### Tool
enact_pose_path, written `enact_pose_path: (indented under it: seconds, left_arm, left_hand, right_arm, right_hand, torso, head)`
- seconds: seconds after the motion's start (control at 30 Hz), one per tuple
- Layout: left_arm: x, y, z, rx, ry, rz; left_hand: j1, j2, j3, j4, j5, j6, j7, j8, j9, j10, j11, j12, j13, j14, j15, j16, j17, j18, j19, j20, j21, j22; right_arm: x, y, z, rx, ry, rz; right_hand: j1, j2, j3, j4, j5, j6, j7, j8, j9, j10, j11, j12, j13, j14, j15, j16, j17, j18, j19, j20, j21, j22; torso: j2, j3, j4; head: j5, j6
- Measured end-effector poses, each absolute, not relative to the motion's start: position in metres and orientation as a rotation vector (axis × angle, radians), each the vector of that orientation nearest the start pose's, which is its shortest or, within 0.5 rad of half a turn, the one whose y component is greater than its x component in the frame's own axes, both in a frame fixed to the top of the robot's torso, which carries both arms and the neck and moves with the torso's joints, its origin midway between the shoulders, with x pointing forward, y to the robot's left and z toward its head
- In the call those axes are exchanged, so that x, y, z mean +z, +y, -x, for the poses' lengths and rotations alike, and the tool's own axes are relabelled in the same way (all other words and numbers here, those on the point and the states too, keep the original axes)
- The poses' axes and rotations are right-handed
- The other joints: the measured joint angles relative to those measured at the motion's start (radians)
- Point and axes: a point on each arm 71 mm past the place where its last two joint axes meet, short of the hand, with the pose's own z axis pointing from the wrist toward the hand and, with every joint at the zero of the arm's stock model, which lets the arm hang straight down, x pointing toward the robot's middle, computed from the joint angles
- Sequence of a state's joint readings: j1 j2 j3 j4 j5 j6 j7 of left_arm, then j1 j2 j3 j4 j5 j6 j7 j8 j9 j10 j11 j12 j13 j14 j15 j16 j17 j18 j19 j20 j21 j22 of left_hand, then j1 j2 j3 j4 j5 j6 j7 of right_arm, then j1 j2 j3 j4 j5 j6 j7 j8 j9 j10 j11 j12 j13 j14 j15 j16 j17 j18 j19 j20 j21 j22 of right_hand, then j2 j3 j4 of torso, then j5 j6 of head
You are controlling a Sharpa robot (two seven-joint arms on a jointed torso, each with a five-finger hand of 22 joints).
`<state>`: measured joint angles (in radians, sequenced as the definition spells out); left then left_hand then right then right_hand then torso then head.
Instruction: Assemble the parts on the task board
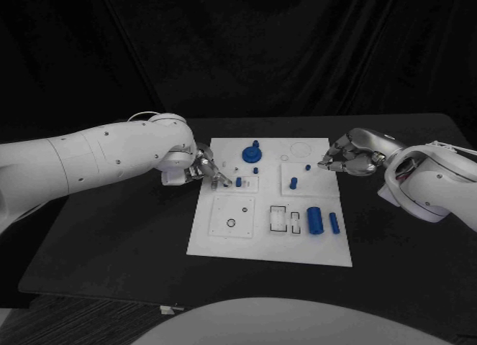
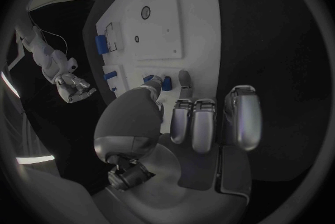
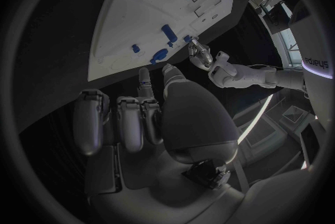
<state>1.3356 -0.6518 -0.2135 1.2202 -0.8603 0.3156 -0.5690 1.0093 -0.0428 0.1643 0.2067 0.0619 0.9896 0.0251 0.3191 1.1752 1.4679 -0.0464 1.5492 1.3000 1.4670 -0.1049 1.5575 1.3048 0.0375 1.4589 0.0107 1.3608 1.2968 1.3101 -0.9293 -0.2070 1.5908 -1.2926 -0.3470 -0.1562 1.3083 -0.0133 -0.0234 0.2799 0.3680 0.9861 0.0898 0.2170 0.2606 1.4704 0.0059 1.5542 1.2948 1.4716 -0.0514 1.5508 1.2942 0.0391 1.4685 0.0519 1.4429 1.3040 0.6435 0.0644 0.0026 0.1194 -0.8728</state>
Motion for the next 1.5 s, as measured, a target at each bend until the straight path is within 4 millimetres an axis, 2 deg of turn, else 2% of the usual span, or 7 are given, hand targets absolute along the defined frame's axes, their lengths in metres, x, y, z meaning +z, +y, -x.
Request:
enact_pose_path:
  seconds: [0.6,0.67,0.83,0.97,1.1,1.23,1.5]
  left_arm:
    - [-0.158,0.24,-0.532,-0.475,2.33,0.25]
    - [-0.153,0.242,-0.534,-0.512,2.303,0.251]
    - [-0.144,0.241,-0.537,-0.608,2.212,0.224]
    - [-0.139,0.237,-0.542,-0.666,2.102,0.122]
    - [-0.152,0.227,-0.541,-0.717,1.999,-0.025]
    - [-0.172,0.215,-0.539,-0.759,1.913,-0.148]
    - [-0.185,0.186,-0.535,-0.783,1.722,-0.416]
  left_hand:
    - [0.009,0.009,-0.066,0.031,0.011,0.0,0.0,0.028,0.045,-0.007,-0.007,0.0,0.0,0.0,0.0,0.0,0.0,0.0,0.0,0.0,0.001,0.0]
    - [0.072,0.014,-0.081,0.015,0.014,-0.011,-0.01,0.027,0.045,-0.007,-0.007,0.0,0.0,0.0,0.0,0.0,0.0,0.0,0.0,0.0,0.001,0.0]
    - [0.301,0.041,-0.043,-0.083,0.209,-0.022,0.0,0.009,0.022,-0.006,-0.005,0.0,0.003,-0.001,0.001,0.0,0.0,0.0,-0.001,0.001,-0.036,0.0]
    - [0.36,0.016,-0.022,-0.073,0.193,-0.053,0.031,-0.037,-0.046,-0.002,0.023,-0.006,0.003,-0.005,0.027,-0.01,0.0,0.001,-0.034,0.033,-0.098,0.0]
    - [0.404,-0.028,0.07,-0.077,0.159,-0.096,0.074,-0.083,-0.125,-0.172,0.069,-0.28,0.01,-0.113,0.088,-0.232,0.0,0.001,-0.124,0.066,-0.182,0.0]
    - [0.42,-0.044,0.081,-0.066,0.159,-0.153,0.085,-0.136,-0.182,-0.507,0.107,-0.599,-0.021,-0.187,0.111,-0.274,0.0,0.001,-0.14,0.082,-0.213,0.0]
    - [0.447,-0.072,0.13,-0.066,0.15,-0.191,0.073,-0.219,-0.504,-0.793,0.109,-1.064,-0.512,-0.133,0.1,-0.283,-0.025,0.001,-0.132,0.075,-0.172,0.0]
  right_arm:
    - [-0.191,-0.232,-0.472,0.595,1.769,0.016]
    - [-0.191,-0.232,-0.472,0.595,1.769,0.017]
    - [-0.191,-0.232,-0.472,0.595,1.77,0.017]
    - [-0.191,-0.234,-0.471,0.594,1.768,0.014]
    - [-0.19,-0.236,-0.468,0.6,1.762,0.012]
    - [-0.187,-0.236,-0.464,0.615,1.749,0.011]
    - [-0.183,-0.234,-0.456,0.649,1.716,0.012]
  right_hand:
    - [0.02,0.004,0.0,0.0,0.015,0.0,0.0,0.0,0.0,0.0,0.0,0.0,0.0,0.0,0.0,0.0,0.0,0.0,0.0,0.0,0.0,0.0]
    - [0.02,0.004,0.0,0.0,0.015,0.0,0.0,0.0,0.0,0.0,0.0,0.0,0.0,0.0,0.0,0.0,0.0,0.0,0.0,0.0,0.0,0.0]
    - [0.02,0.004,0.0,0.0,0.015,0.0,0.0,0.0,0.0,0.0,0.0,0.0,0.0,0.0,0.0,0.0,0.0,0.0,0.0,0.0,0.0,0.0]
    - [0.023,0.001,0.0,0.0,0.015,0.0,0.0,0.0,0.0,0.0,0.0,0.0,0.0,0.0,0.0,0.0,0.0,0.0,0.0,0.0,0.0,0.0]
    - [0.023,0.001,0.0,0.0,0.015,0.0,0.0,0.0,0.0,0.0,0.0,0.0,0.0,0.0,0.0,0.0,0.0,0.0,0.0,0.0,0.0,0.0]
    - [0.023,0.001,0.0,0.0,0.015,0.0,0.0,0.0,0.0,0.0,0.0,0.0,0.0,0.0,0.0,0.0,0.0,0.0,0.0,0.0,0.0,0.0]
    - [0.023,0.001,0.0,0.0,0.015,0.004,-0.004,0.0,0.0,0.0,0.0,0.0,0.0,0.0,0.0,0.0,0.0,0.0,0.0,0.0,0.0,0.0]
  torso:
    - [-0.001,-0.0002,-0.0003]
    - [-0.001,-0.0001,-0.0004]
    - [-0.001,-0.0002,-0.0002]
    - [-0.001,0.0,0.0]
    - [-0.001,0.0008,0.0]
    - [-0.002,0.0017,-0.0005]
    - [0.0,-0.002,-0.0006]
  head:
    - [0.003,0.0]
    - [0.003,0.0]
    - [-0.001,0.0]
    - [-0.002,0.0]
    - [-0.004,0.0]
    - [-0.006,0.0]
    - [-0.016,0.0]
